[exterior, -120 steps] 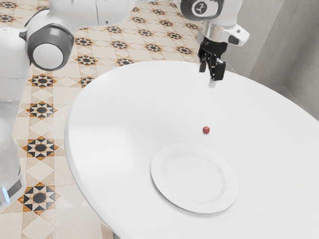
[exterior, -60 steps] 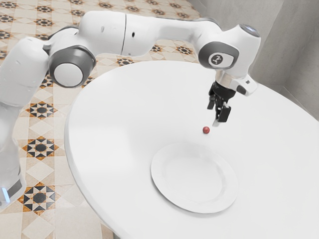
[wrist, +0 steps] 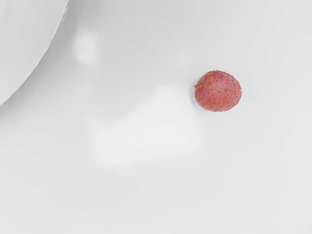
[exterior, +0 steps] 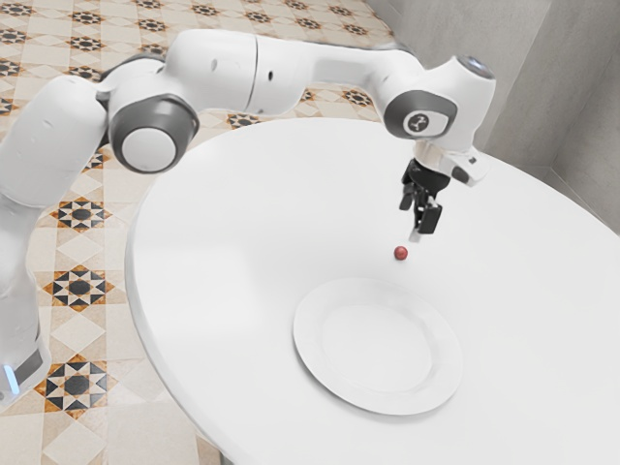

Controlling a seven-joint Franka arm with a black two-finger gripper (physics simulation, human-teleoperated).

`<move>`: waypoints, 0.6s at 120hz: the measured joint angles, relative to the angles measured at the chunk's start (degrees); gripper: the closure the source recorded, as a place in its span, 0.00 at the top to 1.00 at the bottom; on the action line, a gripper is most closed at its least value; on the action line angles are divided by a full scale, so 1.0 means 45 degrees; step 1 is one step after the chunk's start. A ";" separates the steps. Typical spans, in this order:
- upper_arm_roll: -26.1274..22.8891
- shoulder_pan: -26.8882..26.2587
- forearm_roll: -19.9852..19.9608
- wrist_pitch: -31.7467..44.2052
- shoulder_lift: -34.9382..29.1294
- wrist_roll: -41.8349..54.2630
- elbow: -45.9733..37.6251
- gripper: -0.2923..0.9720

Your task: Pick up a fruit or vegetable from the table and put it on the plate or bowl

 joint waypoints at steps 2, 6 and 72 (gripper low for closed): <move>0.0002 0.0004 -0.0003 0.0065 0.0029 0.0040 0.0004 0.77; 0.0017 0.0011 -0.0005 0.0193 0.0113 0.0125 0.0012 0.77; -0.0109 0.0739 -0.0152 0.1003 0.0638 0.1491 -0.0076 0.77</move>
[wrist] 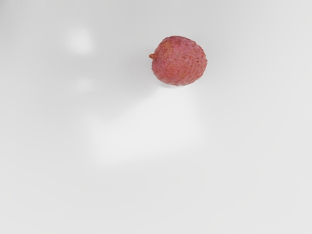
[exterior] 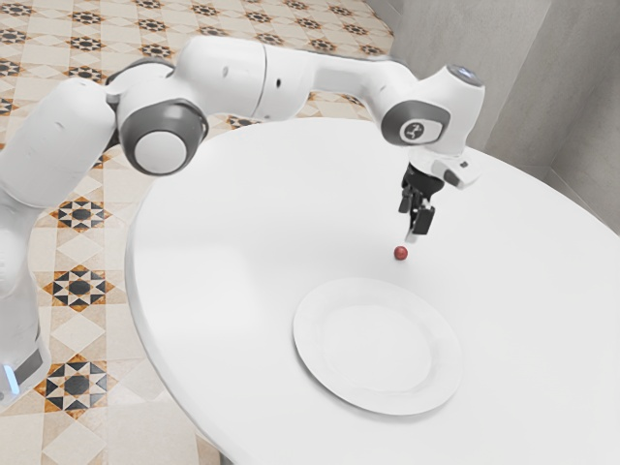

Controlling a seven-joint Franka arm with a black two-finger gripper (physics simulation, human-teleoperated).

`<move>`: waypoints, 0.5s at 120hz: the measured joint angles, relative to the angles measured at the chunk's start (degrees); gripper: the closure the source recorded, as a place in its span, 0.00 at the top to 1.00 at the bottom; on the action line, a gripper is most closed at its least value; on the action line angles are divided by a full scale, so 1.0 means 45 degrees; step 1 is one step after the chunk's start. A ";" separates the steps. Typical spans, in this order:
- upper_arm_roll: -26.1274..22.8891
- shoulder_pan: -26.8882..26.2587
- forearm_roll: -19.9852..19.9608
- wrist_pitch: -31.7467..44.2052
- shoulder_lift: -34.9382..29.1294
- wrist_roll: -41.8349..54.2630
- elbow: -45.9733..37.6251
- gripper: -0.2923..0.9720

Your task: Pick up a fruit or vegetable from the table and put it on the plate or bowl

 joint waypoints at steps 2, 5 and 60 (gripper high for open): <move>-0.0002 0.0006 -0.0004 0.0007 0.0023 0.0037 0.0003 0.77; -0.0005 0.0011 -0.0010 0.0016 0.0050 0.0092 0.0006 0.77; -0.0053 0.0358 -0.0187 0.0123 0.0723 0.1186 0.0076 0.77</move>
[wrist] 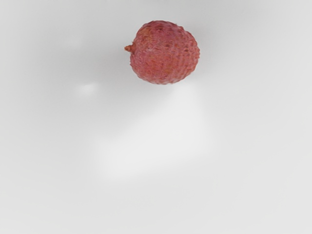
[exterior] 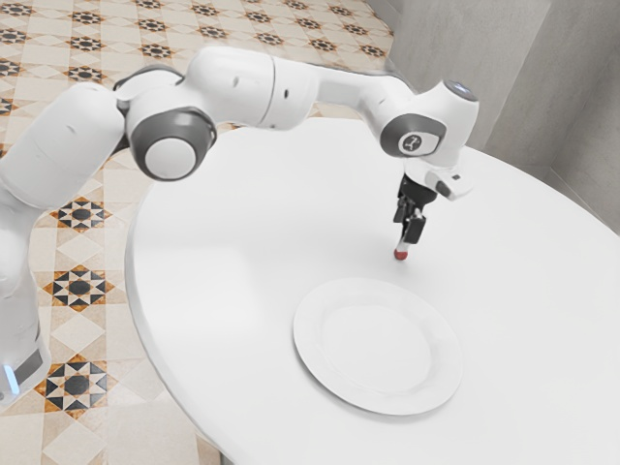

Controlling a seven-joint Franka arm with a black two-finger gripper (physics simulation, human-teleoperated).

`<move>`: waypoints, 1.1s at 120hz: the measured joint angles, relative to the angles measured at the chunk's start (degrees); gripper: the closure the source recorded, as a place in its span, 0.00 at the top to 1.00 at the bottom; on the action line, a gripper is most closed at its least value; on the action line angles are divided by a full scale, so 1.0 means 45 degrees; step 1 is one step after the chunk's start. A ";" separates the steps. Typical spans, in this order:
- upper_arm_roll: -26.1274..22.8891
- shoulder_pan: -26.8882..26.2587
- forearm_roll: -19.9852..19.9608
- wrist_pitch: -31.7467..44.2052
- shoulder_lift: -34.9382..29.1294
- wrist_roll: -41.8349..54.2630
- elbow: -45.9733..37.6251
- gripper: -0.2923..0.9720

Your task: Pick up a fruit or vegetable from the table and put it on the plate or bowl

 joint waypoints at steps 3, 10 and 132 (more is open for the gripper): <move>0.0007 0.0005 -0.0053 0.0048 0.0040 0.0070 -0.0002 0.77; 0.0028 0.0011 -0.0167 0.0143 0.0095 0.0227 -0.0004 0.77; 0.0023 0.0031 -0.0803 0.0753 0.0563 0.1562 -0.0079 0.77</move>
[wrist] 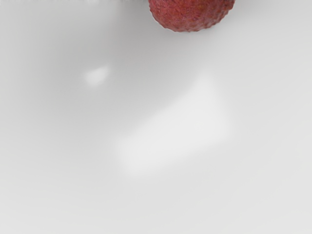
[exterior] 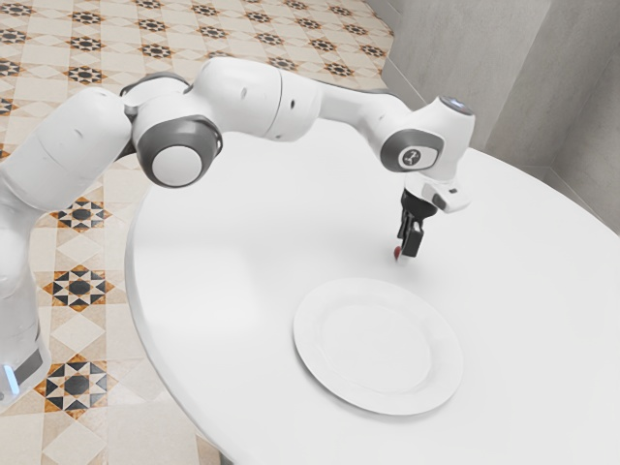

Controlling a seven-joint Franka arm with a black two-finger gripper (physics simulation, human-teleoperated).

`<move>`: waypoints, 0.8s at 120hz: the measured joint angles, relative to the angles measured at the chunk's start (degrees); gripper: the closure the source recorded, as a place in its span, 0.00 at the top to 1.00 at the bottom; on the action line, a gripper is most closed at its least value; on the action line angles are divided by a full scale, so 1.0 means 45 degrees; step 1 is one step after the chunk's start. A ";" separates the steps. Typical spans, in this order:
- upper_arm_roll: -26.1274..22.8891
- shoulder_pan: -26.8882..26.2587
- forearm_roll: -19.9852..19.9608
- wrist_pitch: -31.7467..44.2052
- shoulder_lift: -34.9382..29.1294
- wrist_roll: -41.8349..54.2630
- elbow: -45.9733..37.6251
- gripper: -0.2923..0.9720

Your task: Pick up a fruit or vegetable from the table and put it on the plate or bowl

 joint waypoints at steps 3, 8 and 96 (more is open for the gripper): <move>0.0020 0.0005 -0.0042 0.0001 0.0000 0.0013 -0.0014 0.77; 0.0039 0.0036 -0.0098 0.0003 0.0000 0.0034 -0.0019 0.77; 0.0079 0.0109 -0.0386 0.0031 0.0196 0.0213 -0.0024 0.55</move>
